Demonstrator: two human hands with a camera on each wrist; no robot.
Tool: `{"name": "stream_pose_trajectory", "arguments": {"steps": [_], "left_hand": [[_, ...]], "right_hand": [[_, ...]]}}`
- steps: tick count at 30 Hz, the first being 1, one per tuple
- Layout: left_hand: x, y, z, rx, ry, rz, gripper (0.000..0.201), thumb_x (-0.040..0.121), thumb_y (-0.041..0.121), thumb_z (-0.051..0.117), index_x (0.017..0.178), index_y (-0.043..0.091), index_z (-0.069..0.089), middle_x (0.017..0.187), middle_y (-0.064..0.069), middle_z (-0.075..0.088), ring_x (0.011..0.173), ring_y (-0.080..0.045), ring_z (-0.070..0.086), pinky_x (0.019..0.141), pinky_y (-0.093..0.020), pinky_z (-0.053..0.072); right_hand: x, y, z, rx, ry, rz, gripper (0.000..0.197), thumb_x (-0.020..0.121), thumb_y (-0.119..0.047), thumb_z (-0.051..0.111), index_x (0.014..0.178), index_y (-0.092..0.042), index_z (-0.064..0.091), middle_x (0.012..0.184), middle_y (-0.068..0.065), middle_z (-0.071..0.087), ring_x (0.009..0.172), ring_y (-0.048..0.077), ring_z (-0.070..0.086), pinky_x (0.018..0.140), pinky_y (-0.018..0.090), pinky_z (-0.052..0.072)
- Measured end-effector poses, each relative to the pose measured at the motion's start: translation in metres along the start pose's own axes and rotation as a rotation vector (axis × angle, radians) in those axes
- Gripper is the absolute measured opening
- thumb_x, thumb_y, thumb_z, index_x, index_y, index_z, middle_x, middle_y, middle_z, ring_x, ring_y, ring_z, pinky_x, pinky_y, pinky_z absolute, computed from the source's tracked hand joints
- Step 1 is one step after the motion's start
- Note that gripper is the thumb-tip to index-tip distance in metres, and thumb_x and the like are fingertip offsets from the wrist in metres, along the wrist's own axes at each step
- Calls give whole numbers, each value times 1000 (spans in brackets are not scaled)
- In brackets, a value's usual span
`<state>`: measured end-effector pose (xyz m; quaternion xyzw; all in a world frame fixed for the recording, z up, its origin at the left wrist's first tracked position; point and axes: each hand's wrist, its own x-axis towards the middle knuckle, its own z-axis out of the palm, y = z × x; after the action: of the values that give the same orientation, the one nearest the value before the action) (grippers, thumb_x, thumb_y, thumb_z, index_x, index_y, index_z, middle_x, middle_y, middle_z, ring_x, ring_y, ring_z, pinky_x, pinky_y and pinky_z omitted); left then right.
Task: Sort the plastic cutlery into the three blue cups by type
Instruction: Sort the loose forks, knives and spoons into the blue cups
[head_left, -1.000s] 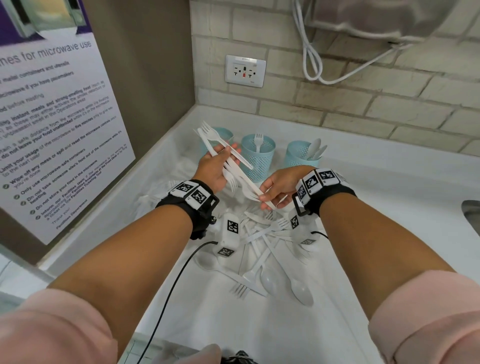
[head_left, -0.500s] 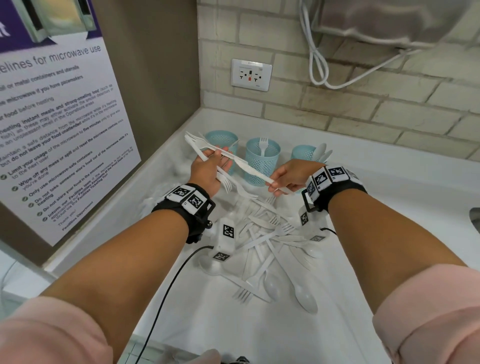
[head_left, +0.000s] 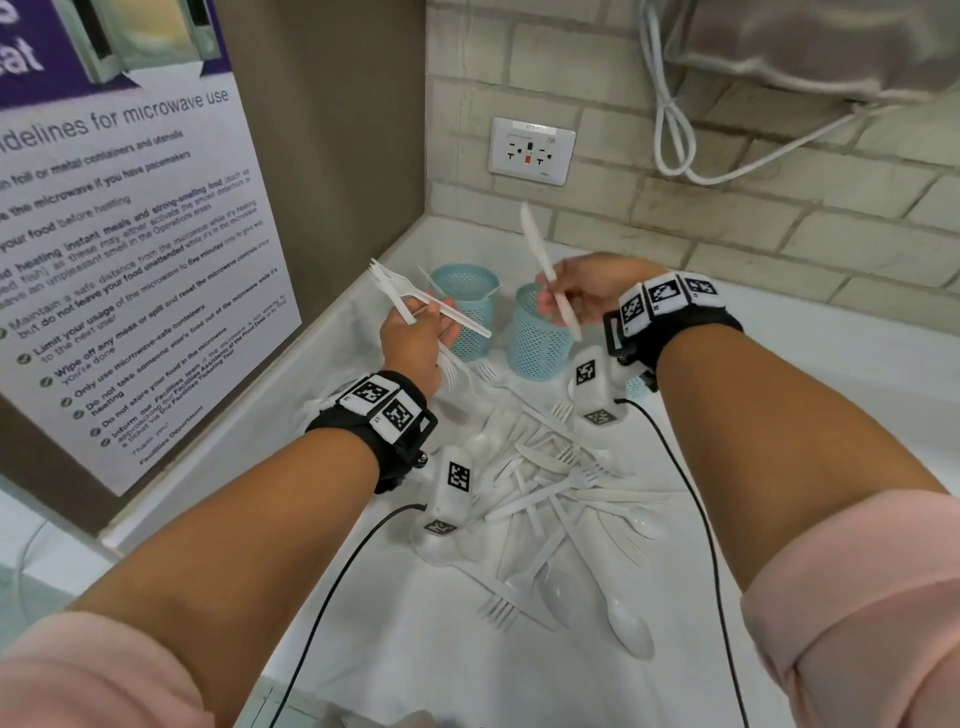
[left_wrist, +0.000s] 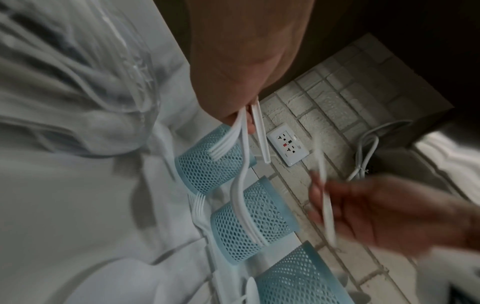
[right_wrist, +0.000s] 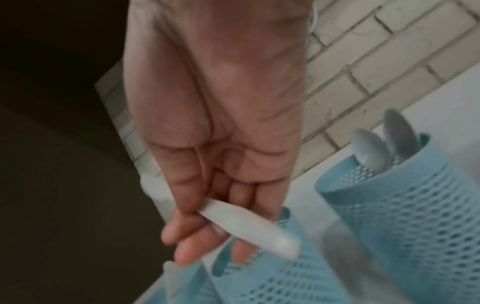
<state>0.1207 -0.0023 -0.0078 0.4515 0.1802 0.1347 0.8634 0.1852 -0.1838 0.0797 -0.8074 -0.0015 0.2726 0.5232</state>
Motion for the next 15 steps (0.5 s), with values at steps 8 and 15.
{"name": "stream_pose_trajectory", "arguments": {"steps": [8, 15], "left_hand": [[4, -5, -1, 68, -45, -16, 12, 95, -1, 46, 101, 7, 54, 89, -11, 65, 76, -18, 65, 71, -26, 57], [9, -5, -11, 73, -60, -62, 16, 95, -3, 46, 86, 8, 53, 90, -14, 65, 80, -22, 65, 73, -28, 57]], "right_hand": [[36, -20, 42, 207, 404, -385, 26, 85, 5, 56, 73, -16, 49, 78, 6, 62, 64, 16, 56, 60, 25, 49], [75, -3, 67, -98, 431, -380, 16, 84, -2, 57, 77, -16, 63, 106, 21, 67, 95, 33, 62, 96, 47, 47]]}}
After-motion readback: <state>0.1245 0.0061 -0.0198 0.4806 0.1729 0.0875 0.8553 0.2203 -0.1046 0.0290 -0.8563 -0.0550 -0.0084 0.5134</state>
